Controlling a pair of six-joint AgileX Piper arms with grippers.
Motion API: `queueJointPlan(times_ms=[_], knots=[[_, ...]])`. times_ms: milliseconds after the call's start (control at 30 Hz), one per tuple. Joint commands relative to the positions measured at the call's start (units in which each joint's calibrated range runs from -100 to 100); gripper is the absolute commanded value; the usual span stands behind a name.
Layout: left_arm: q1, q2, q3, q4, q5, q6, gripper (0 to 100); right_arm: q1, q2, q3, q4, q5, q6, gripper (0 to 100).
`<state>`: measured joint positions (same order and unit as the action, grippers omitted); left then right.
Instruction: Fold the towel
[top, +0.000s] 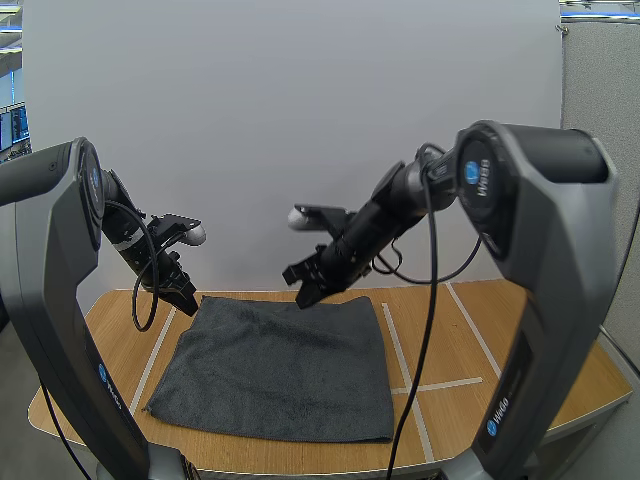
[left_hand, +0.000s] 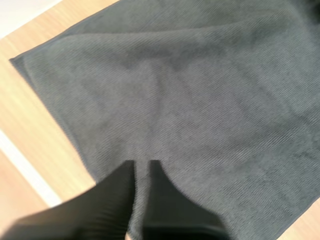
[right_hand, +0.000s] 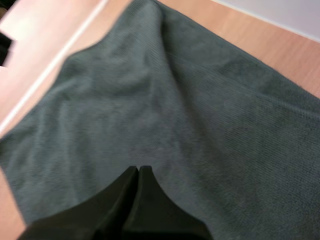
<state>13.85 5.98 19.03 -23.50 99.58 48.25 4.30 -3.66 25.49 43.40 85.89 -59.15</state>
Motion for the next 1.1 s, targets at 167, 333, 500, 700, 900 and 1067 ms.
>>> queueJointPlan(times_ms=[167, 333, 500, 700, 900, 1067], knots=[[-0.81, -0.61, 2.29, -5.60, 0.42, 4.24, 0, 0.42, 17.15, -10.78, 0.76, -9.12, -2.38, 0], [-1.83, 0.87, 2.29, -4.33, 0.42, 4.44, 0, 1.73, 20.39, -14.66, 0.38, -10.57, -2.38, 0], [-2.37, 3.07, 2.29, -4.33, 0.42, 4.44, 0, 3.07, 23.33, -16.80, -1.38, -14.64, -2.38, 0], [-2.37, 5.26, 2.29, -3.43, 0.42, 4.44, 0, 3.31, 27.32, -19.51, -1.66, -17.78, -2.38, 0], [-2.37, 7.89, 2.29, -2.63, 0.42, 4.44, 0, 3.39, 30.50, -21.35, -1.28, -18.21, -2.38, 0], [-2.37, 10.76, 2.29, -1.82, 0.42, 4.44, 0, 4.43, 31.66, -21.35, -1.28, -17.62, -2.38, 0]])
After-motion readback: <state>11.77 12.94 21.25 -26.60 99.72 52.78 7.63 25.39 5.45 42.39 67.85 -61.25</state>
